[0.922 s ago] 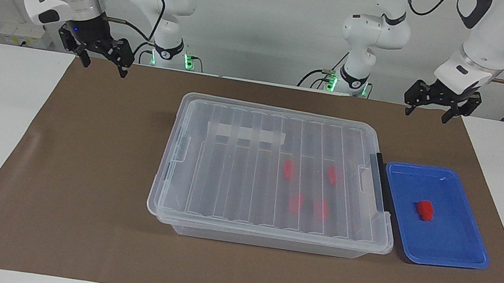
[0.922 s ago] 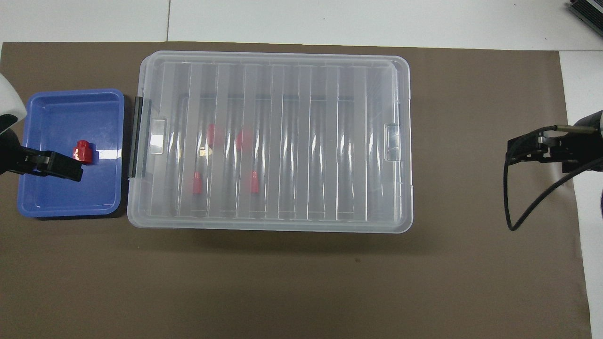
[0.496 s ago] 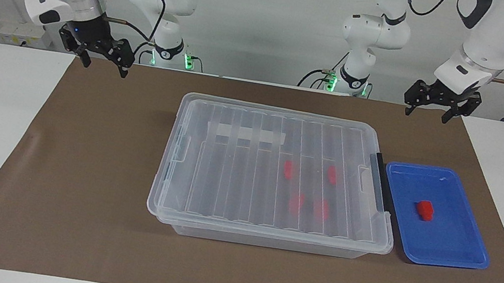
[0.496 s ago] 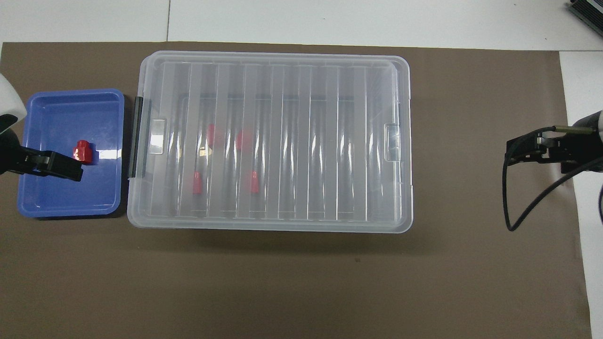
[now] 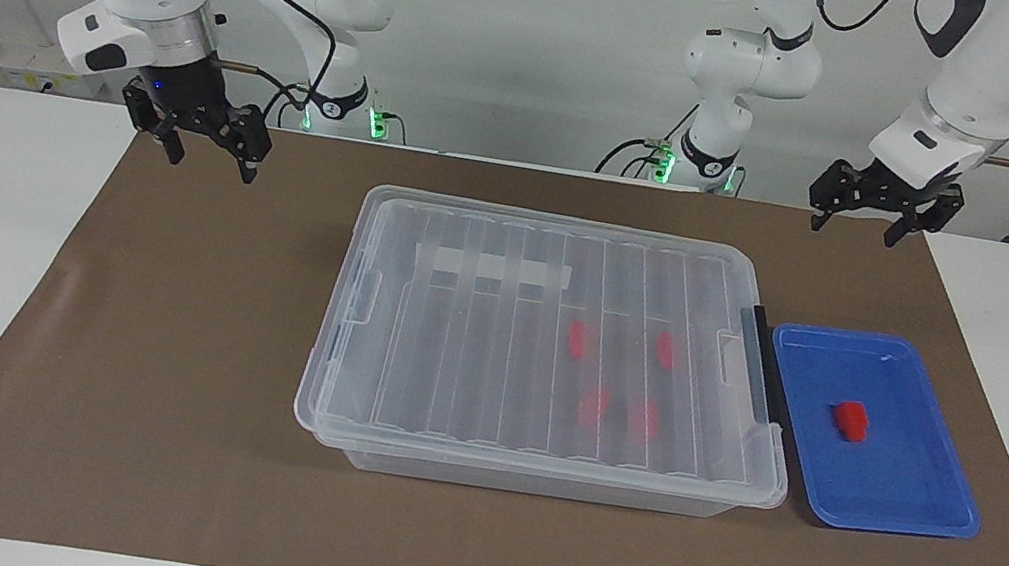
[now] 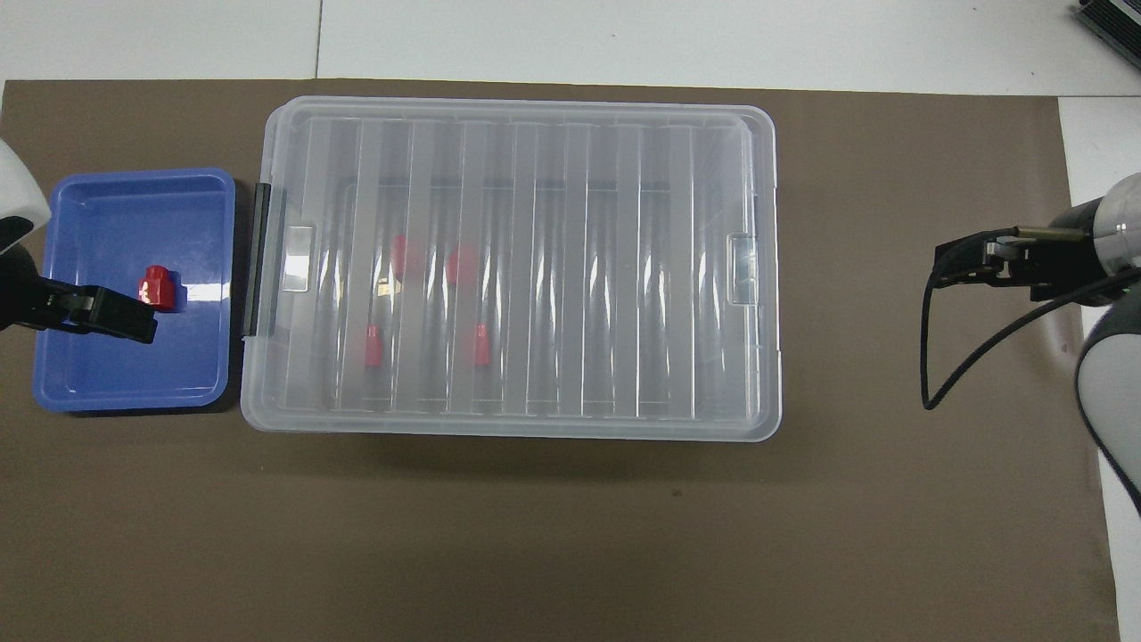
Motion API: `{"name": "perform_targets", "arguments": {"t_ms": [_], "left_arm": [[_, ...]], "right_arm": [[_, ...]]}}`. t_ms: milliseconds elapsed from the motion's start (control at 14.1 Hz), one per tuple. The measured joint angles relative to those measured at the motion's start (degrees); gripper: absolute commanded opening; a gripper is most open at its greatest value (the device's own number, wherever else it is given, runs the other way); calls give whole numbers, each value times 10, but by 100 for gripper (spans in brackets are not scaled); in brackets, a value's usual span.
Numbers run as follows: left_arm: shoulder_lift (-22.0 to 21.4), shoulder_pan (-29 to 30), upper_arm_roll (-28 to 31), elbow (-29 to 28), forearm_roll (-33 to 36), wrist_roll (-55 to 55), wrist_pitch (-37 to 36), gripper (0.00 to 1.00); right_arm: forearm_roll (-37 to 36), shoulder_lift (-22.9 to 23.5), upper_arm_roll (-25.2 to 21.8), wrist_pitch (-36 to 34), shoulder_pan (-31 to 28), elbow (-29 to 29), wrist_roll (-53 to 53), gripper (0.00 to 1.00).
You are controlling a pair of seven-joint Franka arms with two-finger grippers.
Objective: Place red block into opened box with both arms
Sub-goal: 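Reach the right gripper to the edge of the clear lid, then slide the clear lid away from the blue tray with the right gripper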
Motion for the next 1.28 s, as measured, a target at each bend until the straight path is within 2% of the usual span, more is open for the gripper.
{"name": "perform_targets", "arguments": {"t_ms": [284, 567, 851, 1276], "left_arm": [[0, 0, 0, 0, 0, 0, 0, 100], [0, 0, 0, 0, 0, 0, 0, 100], [0, 0, 0, 0, 0, 0, 0, 100], [0, 0, 0, 0, 0, 0, 0, 100]], "right_arm": [[0, 7, 2, 83, 50, -50, 55, 96], [0, 47, 3, 150, 87, -72, 97, 95], [0, 79, 3, 172, 91, -73, 101, 95], [0, 94, 3, 179, 95, -74, 101, 95]]}}
